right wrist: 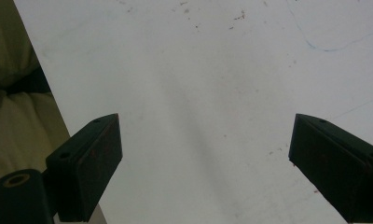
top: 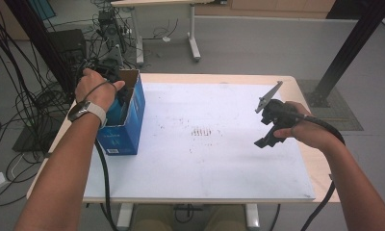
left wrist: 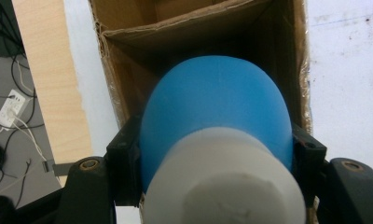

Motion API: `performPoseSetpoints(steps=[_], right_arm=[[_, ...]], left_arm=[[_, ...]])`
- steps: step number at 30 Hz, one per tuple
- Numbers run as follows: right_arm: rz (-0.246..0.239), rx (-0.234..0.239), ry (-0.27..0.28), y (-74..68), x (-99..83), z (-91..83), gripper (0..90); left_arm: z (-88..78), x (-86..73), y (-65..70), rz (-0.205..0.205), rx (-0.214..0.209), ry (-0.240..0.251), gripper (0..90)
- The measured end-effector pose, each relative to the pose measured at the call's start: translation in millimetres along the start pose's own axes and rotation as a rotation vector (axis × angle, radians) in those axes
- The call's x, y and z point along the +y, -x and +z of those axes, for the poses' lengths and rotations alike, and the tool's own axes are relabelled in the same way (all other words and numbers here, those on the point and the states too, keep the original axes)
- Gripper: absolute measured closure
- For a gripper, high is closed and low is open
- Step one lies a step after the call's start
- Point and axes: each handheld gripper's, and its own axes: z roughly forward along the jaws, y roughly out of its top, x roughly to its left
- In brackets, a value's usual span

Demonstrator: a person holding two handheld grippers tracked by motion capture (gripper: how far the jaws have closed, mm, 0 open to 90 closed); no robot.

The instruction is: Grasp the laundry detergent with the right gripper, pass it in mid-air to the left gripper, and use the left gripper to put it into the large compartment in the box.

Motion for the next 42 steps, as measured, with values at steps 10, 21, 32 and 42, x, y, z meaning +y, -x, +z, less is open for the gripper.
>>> performPoseSetpoints(steps=[10, 21, 32, 42], right_arm=[[0.005, 0.003, -0.005, 0.0, -1.5, 2.1, 9.5], [0.008, 0.007, -0.008, 0.6, -1.1, 4.3, 9.5], [0.007, 0.012, -0.007, 0.2, 0.1, 6.8, 9.5], [0.011, 0.011, -0.004, 0.4, -2.7, 6.6, 9.5]], left_arm=[[14.7, -2.2, 0.2, 0.007, -0.003, -0.003, 37.3], [29.7, -5.5, 0.4, 0.019, -0.001, -0.009, 37.4], [30.5, -4.8, 2.3, 0.03, 0.003, -0.002, 37.3], [31.2, -4.0, 1.8, 0.032, 0.004, -0.006, 37.2]])
